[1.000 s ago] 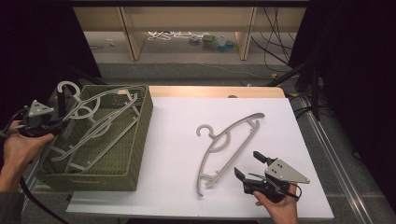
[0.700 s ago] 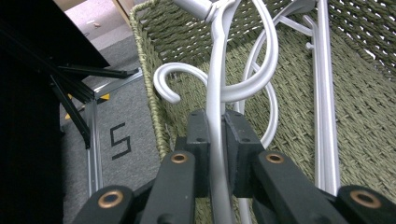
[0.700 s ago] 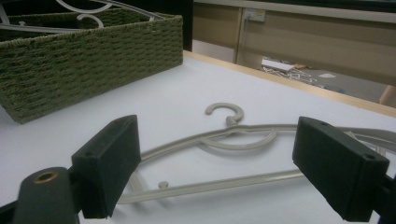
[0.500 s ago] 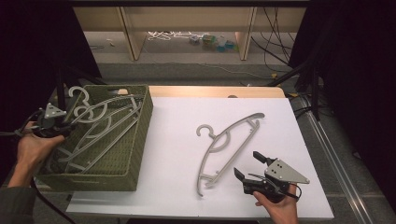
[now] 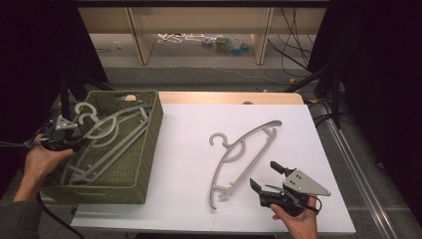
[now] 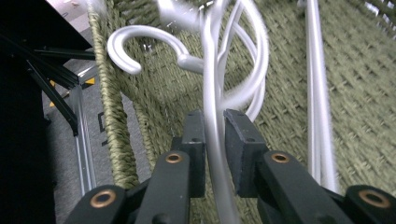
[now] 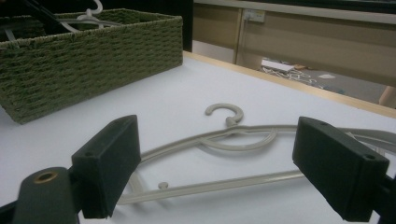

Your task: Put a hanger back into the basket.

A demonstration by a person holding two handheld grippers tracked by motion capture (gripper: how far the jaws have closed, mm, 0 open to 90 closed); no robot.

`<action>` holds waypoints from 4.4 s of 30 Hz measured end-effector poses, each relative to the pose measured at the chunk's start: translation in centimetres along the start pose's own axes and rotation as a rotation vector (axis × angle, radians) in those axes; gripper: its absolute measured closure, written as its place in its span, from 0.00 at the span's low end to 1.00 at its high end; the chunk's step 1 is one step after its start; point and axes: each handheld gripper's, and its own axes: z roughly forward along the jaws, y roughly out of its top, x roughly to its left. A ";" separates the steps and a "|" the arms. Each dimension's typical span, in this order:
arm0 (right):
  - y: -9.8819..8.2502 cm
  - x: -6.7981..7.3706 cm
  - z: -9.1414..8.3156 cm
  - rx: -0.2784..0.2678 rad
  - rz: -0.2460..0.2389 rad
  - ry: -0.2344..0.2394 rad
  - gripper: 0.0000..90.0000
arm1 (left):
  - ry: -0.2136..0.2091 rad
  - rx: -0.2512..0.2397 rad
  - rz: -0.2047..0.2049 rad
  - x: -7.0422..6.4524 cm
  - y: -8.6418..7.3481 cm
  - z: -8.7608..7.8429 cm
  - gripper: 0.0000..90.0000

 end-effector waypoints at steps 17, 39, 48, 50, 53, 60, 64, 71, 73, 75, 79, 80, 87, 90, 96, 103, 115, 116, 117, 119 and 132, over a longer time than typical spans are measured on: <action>0.0 0.0 0.0 -0.014 0.005 0.005 0.18 | -0.007 -0.154 -0.108 -1.2 1.6 -3.7 0.61; 0.0 0.0 -0.1 -0.006 -0.007 -0.004 0.18 | -0.225 -0.404 -0.182 -12.4 5.3 -10.0 0.26; 0.0 0.0 0.1 -0.020 -0.004 0.003 0.18 | -0.304 -0.430 -0.151 -17.0 5.5 -10.2 0.22; 0.0 -0.1 -0.1 -0.003 -0.003 -0.003 0.18 | -0.315 -0.438 -0.156 -17.8 5.6 -10.2 0.21; -0.1 -0.1 0.1 -0.030 -0.003 0.002 0.18 | -0.334 -0.442 -0.145 -19.5 5.4 -9.6 0.21; 0.1 -0.2 -0.2 -0.023 -0.003 -0.001 0.18 | -0.403 -0.426 -0.106 -22.7 5.1 -9.0 0.21; 0.0 -0.2 -0.2 -0.026 -0.003 -0.001 0.18 | -0.430 -0.417 -0.098 -24.5 4.8 -8.4 0.23; 0.0 -0.2 -0.3 -0.027 0.000 -0.009 0.18 | -0.517 -0.364 -0.091 -26.8 4.7 -7.2 0.25; -0.1 -0.2 -0.2 -0.041 0.000 -0.003 0.18 | -0.538 -0.355 -0.081 -27.5 4.7 -6.9 0.26; -0.1 -0.1 -0.2 -0.040 -0.003 -0.001 0.18 | -0.508 -0.352 -0.043 -28.5 4.8 -7.1 0.25; -0.1 -0.1 -0.2 -0.039 0.006 0.004 0.18 | -0.543 -0.329 -0.009 -30.0 5.8 -7.9 0.26; -0.1 -0.1 -0.3 -0.032 0.008 0.001 0.18 | -0.540 -0.323 0.003 -30.3 6.1 -7.9 0.26; 0.0 -0.1 -0.4 -0.015 -0.005 0.001 0.18 | -0.552 -0.277 0.049 -32.3 7.9 -5.8 0.25; 0.0 -0.1 -0.4 -0.009 -0.006 0.004 0.18 | -0.536 -0.260 0.083 -33.2 8.5 -4.8 0.24; 0.1 0.0 -0.4 -0.019 -0.009 -0.003 0.18 | -0.622 -0.145 0.098 -34.1 10.0 -2.6 0.22; 0.1 0.0 -0.1 -0.017 -0.035 0.002 0.18 | -0.534 -0.076 0.112 -33.8 10.7 0.8 0.23; 0.1 0.1 -0.1 -0.006 -0.016 0.007 0.18 | -0.456 0.021 0.196 -35.0 11.3 5.4 0.29; 0.1 0.0 -0.1 -0.016 -0.029 0.007 0.18 | -0.458 0.020 0.185 -35.2 11.5 5.8 0.30; 0.1 0.1 -0.2 -0.004 -0.020 0.012 0.18 | -0.460 0.028 0.180 -35.4 11.6 6.3 0.31; 0.2 0.2 -0.2 -0.008 -0.022 0.014 0.18 | -0.448 0.058 0.180 -35.7 11.9 7.0 0.33; 0.2 0.2 -0.1 -0.004 -0.017 0.021 0.18 | -0.455 0.154 0.217 -36.4 11.8 9.8 0.44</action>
